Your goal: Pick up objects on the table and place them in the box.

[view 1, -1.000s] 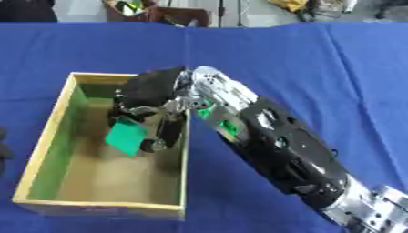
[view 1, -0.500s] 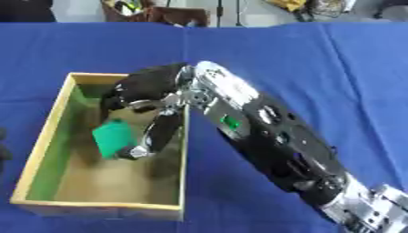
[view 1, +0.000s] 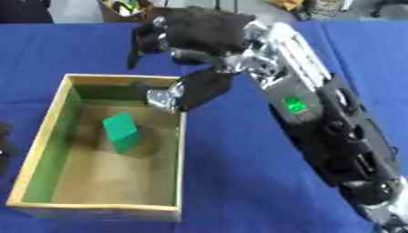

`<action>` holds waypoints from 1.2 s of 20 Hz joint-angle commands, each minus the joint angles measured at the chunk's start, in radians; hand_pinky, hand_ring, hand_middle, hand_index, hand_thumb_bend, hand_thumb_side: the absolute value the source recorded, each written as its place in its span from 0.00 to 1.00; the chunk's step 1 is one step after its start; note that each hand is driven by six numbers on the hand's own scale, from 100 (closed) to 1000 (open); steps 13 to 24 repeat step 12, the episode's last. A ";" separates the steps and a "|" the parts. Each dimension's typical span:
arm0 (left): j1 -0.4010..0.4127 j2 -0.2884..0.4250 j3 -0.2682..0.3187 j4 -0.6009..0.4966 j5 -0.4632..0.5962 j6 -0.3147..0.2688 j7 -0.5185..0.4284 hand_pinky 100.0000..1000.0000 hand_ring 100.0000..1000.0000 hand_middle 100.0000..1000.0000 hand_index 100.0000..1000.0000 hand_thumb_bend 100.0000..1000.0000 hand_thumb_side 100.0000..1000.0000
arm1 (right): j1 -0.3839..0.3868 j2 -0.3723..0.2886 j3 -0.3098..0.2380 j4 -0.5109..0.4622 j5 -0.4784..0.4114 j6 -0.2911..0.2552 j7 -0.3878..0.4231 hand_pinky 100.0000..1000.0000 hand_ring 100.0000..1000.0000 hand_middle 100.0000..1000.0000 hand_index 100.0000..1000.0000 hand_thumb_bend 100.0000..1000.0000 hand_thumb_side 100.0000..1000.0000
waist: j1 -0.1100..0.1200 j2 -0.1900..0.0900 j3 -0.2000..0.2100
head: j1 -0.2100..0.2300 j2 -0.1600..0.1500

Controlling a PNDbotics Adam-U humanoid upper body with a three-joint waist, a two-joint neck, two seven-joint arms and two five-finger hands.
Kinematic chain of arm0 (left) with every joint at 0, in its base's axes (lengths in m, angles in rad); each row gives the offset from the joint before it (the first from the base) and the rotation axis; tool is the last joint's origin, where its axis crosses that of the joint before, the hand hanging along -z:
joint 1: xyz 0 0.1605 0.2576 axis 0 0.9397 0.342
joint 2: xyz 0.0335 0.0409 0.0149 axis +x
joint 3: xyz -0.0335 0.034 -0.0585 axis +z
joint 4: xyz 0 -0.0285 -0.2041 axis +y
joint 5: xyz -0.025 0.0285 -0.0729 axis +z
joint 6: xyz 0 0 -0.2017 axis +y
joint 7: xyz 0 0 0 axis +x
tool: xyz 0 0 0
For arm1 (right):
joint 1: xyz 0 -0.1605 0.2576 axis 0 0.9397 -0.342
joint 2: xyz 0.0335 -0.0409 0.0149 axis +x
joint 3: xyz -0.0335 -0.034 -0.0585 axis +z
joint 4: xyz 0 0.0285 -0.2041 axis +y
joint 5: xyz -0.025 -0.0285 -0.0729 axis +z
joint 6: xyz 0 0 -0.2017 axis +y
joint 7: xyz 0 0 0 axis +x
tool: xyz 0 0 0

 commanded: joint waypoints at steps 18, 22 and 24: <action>-0.012 0.005 0.035 -0.019 -0.015 -0.010 0.037 0.00 0.29 0.44 0.44 0.00 0.90 | 0.390 -0.170 -0.299 -0.260 -0.495 0.237 -0.525 0.74 0.76 0.66 0.80 0.00 0.90 | 0.030 -0.003 -0.044 | 0.042 -0.019; -0.012 0.005 0.035 -0.019 -0.015 -0.010 0.037 0.00 0.29 0.44 0.44 0.00 0.90 | 0.390 -0.170 -0.299 -0.260 -0.495 0.237 -0.525 0.74 0.76 0.66 0.80 0.00 0.90 | 0.030 -0.003 -0.044 | 0.042 -0.019; -0.012 0.005 0.035 -0.019 -0.015 -0.010 0.037 0.00 0.29 0.44 0.44 0.00 0.90 | 0.390 -0.170 -0.299 -0.260 -0.495 0.237 -0.525 0.74 0.76 0.66 0.80 0.00 0.90 | 0.030 -0.003 -0.044 | 0.042 -0.019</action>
